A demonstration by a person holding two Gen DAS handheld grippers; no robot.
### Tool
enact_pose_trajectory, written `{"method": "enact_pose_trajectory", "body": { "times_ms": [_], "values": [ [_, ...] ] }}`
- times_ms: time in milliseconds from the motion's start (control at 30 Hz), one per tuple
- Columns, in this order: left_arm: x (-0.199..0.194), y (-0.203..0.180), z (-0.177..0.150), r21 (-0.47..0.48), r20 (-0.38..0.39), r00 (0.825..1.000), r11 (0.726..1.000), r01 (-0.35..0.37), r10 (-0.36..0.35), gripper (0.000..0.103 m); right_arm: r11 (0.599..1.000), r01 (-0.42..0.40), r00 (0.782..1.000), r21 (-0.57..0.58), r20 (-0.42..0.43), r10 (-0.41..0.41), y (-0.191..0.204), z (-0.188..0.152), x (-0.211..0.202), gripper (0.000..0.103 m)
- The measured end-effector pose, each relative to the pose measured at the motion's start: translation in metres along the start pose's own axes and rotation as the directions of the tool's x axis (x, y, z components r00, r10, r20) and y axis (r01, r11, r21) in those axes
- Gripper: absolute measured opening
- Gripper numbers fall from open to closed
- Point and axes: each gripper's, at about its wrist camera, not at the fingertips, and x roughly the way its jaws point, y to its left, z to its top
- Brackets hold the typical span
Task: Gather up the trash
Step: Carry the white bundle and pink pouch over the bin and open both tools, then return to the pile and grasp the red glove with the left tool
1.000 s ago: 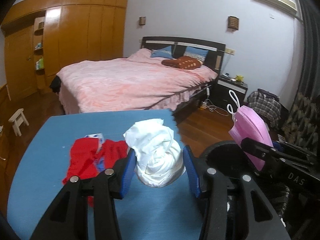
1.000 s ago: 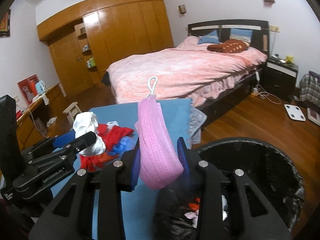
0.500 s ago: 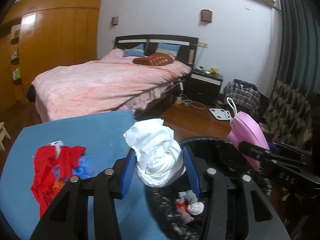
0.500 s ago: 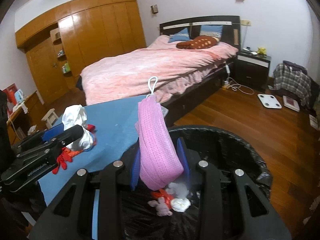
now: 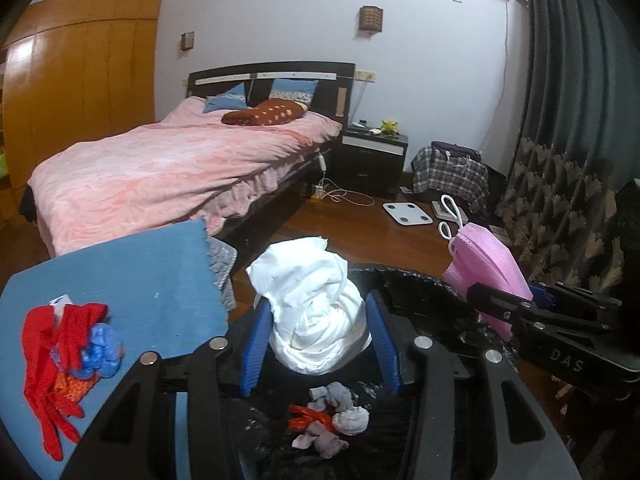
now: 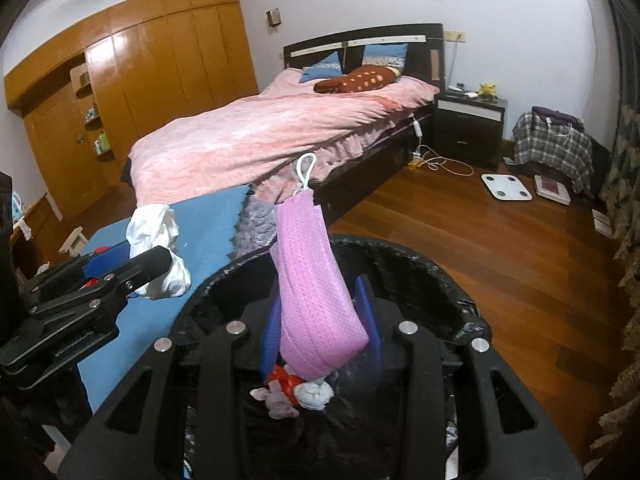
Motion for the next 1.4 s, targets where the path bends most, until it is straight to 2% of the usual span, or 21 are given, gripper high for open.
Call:
{"method": "enact_pose_trajectory", "body": {
  "times_ms": [267, 367, 433, 500, 567, 633, 733, 900, 1167, 1400],
  "values": [
    [0.013, -0.008, -0.002, 0.014, -0.034, 0.999, 0.999, 0.035, -0.034, 0.049, 0.999, 0.035, 0.999, 0.024, -0.02, -0.034, -0.017, -0.011, 0.005, 0.036],
    [0.015, -0.009, -0.001, 0.011, -0.043, 0.998, 0.999, 0.043, -0.043, 0.059, 0.999, 0.043, 0.999, 0.032, -0.03, -0.042, -0.02, -0.015, 0.008, 0.042],
    [0.014, -0.005, 0.0, 0.0, -0.044, 0.998, 0.999, 0.046, -0.046, 0.068, 0.998, 0.053, 0.998, 0.036, -0.033, -0.051, -0.022, -0.017, 0.008, 0.052],
    [0.013, -0.003, 0.001, -0.004, -0.039, 0.999, 0.999, 0.033, -0.033, 0.072, 0.997, 0.064, 0.998, 0.038, -0.032, -0.062, -0.025, -0.018, 0.009, 0.057],
    [0.01, 0.0, 0.003, -0.008, -0.035, 0.999, 1.0, 0.024, -0.024, 0.075, 0.997, 0.075, 0.997, 0.035, -0.025, -0.074, -0.026, -0.018, 0.007, 0.068],
    [0.006, 0.004, 0.004, -0.011, -0.023, 1.0, 1.0, 0.005, -0.006, 0.082, 0.996, 0.088, 0.996, 0.031, -0.014, -0.087, -0.025, -0.017, 0.006, 0.087],
    [-0.002, 0.012, 0.006, -0.013, -0.006, 1.0, 1.0, -0.025, 0.025, 0.089, 0.995, 0.099, 0.995, 0.021, 0.01, -0.099, -0.021, -0.015, 0.001, 0.095],
    [-0.018, 0.029, 0.007, -0.027, 0.015, 0.997, 0.997, -0.07, 0.07, 0.096, 0.997, 0.074, 0.997, 0.018, 0.017, -0.075, -0.01, -0.007, -0.003, 0.096],
    [-0.049, 0.069, 0.002, -0.085, 0.037, 0.987, 0.985, -0.15, 0.154, 0.097, 1.0, 0.009, 0.999, -0.028, 0.031, -0.008, 0.03, 0.006, -0.001, 0.097],
    [-0.075, 0.113, -0.009, -0.129, 0.047, 0.963, 0.958, -0.257, 0.264, 0.097, 0.997, -0.046, 0.999, -0.067, 0.02, 0.047, 0.068, 0.013, 0.013, 0.097]
  ]
}}
